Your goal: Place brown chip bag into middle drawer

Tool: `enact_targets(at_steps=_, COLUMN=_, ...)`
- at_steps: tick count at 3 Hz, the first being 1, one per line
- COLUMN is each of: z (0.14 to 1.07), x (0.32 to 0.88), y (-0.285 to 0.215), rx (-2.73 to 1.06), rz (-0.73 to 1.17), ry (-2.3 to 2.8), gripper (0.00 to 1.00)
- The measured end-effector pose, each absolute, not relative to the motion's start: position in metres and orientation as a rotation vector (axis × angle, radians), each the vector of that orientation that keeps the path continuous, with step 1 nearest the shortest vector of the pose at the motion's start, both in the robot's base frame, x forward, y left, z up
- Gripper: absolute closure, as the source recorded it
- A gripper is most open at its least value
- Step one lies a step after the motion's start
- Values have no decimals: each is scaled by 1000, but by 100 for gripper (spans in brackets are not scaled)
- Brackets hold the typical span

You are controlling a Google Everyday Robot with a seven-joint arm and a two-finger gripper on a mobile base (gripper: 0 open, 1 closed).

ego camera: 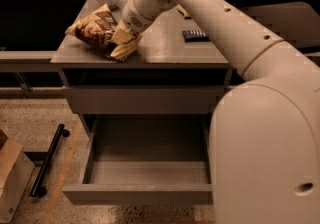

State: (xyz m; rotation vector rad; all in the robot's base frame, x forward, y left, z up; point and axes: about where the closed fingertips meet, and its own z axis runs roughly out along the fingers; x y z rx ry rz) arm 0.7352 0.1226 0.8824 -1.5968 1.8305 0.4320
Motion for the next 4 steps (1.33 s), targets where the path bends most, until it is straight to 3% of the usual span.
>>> enact_targets(at_steps=4, z=871, x=542, y=19, rx=-1663, rz=585, ry=2088, gripper=100)
